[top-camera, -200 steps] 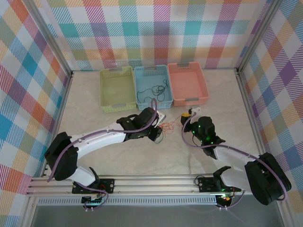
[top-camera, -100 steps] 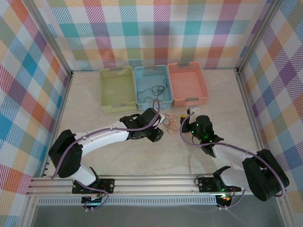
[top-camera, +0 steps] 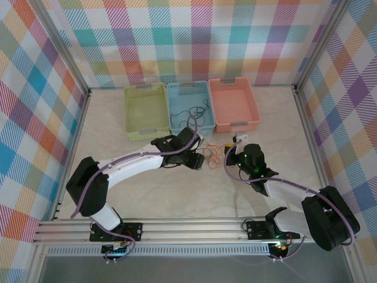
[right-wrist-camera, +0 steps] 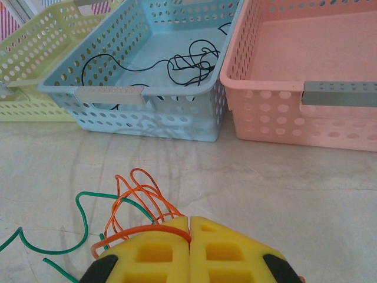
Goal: Untangle the cables
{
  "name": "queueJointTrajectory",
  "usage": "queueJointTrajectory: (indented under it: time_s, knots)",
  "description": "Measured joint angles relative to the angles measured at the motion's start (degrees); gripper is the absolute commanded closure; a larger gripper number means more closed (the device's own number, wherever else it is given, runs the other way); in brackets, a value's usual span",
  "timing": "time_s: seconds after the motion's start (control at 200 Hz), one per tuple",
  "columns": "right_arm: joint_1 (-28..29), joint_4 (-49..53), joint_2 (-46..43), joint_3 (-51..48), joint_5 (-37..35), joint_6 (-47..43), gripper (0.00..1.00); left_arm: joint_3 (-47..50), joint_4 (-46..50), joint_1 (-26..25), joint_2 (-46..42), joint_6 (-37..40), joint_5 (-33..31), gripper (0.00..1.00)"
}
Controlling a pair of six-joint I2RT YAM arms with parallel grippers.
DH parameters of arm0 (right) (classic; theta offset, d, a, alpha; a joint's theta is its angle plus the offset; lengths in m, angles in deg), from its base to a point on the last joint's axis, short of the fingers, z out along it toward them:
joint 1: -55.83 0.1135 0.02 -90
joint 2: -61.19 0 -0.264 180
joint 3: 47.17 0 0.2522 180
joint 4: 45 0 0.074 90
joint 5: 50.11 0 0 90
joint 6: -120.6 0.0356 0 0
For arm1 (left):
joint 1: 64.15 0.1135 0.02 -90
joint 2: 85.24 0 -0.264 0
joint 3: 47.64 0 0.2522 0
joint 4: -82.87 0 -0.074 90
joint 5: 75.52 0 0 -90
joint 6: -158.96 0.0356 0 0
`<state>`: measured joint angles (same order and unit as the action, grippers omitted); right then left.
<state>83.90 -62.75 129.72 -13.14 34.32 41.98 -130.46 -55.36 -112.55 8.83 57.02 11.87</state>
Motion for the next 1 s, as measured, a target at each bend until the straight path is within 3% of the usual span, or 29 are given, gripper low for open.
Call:
queueJointTrajectory:
  time_s: [0.345,1.0]
  knots:
    - [0.00,0.17,0.00,0.00,0.22,0.00,1.00,-13.75,7.56,4.33,15.98,-3.04,-0.48,0.43]
    - [0.00,0.74,0.44,0.74,0.72,0.00,1.00,-23.28,11.39,5.01,22.97,-0.48,7.30,0.40]
